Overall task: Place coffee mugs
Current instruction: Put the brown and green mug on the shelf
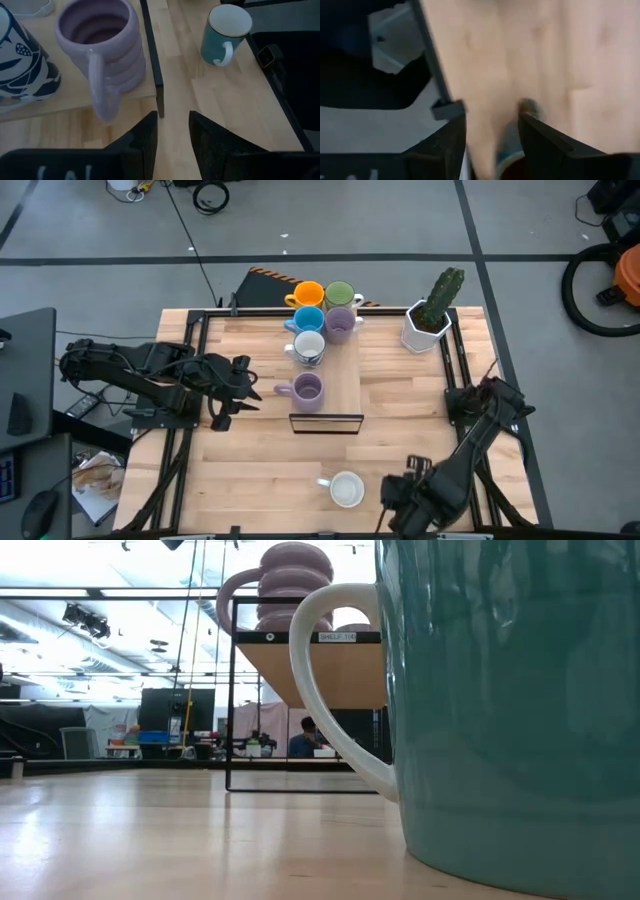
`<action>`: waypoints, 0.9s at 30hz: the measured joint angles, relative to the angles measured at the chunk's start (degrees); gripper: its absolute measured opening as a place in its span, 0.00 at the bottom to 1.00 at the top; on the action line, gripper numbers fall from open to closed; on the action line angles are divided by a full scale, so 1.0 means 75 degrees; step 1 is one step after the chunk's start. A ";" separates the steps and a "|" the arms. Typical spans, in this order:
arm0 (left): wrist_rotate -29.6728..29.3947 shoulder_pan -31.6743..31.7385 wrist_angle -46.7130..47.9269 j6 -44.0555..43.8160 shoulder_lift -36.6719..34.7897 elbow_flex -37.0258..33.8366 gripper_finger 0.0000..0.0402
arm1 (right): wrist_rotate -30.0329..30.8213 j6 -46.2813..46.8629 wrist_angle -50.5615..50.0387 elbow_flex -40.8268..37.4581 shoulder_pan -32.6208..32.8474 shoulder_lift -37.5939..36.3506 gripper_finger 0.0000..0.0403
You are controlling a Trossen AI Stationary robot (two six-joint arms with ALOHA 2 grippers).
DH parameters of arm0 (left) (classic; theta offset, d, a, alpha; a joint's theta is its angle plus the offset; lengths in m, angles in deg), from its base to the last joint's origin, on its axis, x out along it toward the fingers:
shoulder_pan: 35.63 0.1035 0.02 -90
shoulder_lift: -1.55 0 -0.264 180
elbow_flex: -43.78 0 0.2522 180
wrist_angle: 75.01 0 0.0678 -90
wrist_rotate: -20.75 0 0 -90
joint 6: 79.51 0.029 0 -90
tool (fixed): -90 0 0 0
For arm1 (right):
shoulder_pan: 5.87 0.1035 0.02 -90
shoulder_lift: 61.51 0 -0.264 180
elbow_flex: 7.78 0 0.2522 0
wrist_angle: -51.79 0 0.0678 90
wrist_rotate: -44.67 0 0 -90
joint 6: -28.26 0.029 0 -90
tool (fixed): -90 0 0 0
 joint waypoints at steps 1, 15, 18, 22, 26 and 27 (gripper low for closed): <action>0.0000 0.0000 0.0000 -0.0015 0.0000 0.0000 0.29 | -0.0073 0.0026 0.0368 -0.0224 0.0034 0.0000 0.45; 0.0003 -0.0003 0.0021 -0.0570 0.0000 0.0000 0.29 | -0.1891 -0.0049 0.1385 -0.2482 -0.0403 0.0006 0.40; 0.0003 -0.0003 0.0020 -0.0584 0.0000 0.0000 0.29 | -0.1980 0.0036 0.1244 -0.2832 -0.0517 0.0006 0.40; 0.0003 0.0000 0.0019 -0.0600 0.0000 0.0000 0.29 | -0.1893 0.0192 0.1283 -0.3187 -0.0718 0.0006 0.40; 0.0003 0.0000 0.0018 -0.0619 0.0000 0.0000 0.29 | -0.1896 0.0424 0.1184 -0.3482 -0.0954 0.0006 0.40; 0.0003 0.0000 0.0020 -0.0643 0.0000 0.0000 0.29 | -0.1891 0.0494 0.1124 -0.3547 -0.1013 0.0006 0.40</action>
